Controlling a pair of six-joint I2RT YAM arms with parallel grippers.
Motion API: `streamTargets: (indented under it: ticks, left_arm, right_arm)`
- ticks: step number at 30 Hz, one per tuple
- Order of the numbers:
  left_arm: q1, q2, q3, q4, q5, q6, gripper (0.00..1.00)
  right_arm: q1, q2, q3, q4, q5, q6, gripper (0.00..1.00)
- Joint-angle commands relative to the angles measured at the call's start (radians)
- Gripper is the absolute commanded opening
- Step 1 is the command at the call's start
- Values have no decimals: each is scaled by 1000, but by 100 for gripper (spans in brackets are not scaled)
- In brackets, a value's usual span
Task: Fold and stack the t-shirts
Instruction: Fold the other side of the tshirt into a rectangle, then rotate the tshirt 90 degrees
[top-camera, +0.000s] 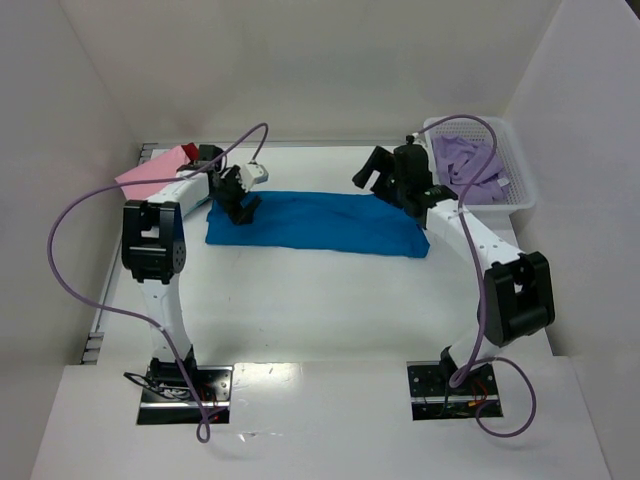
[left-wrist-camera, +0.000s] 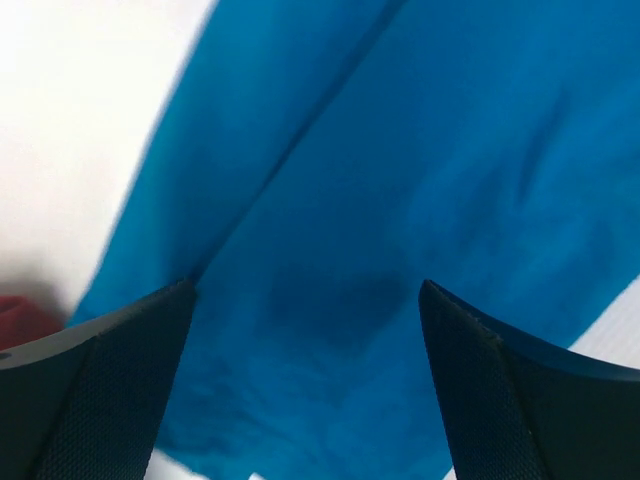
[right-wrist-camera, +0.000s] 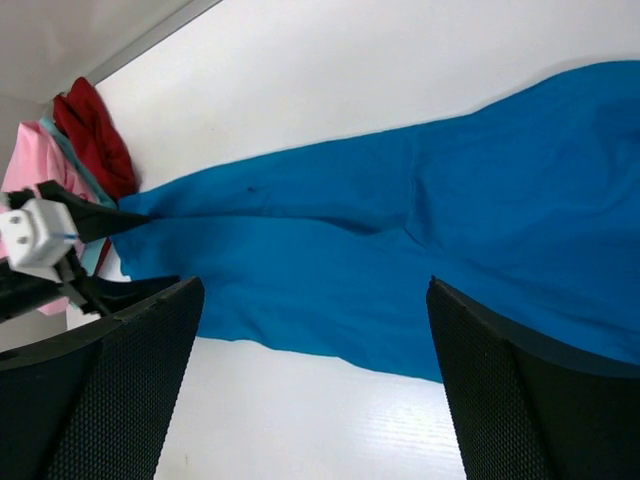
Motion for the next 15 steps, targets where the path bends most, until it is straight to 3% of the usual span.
streamTargets:
  ticks: [1,5,9,12,15]
  left_arm:
    - [-20,15,-25,6,-46,45,100]
    - [-42,34,-16,16,-112,13,100]
    - [-119,67,-7,3,-354,4,100]
    - [-165,81,-29,3,-452,-5,100]
    - [-174,71,-42,-6,-453,-28,100]
  right_arm:
    - [-14,-75,-14,-20,24,2,100]
    - [-23,-84,-14,-30,24,2,100]
    - [-33,-95,-4,-41,15,-8,100]
    - [-42,-95,5,-41,6,-17,100]
    - [-65,-118,5,-41,-3,-17,100]
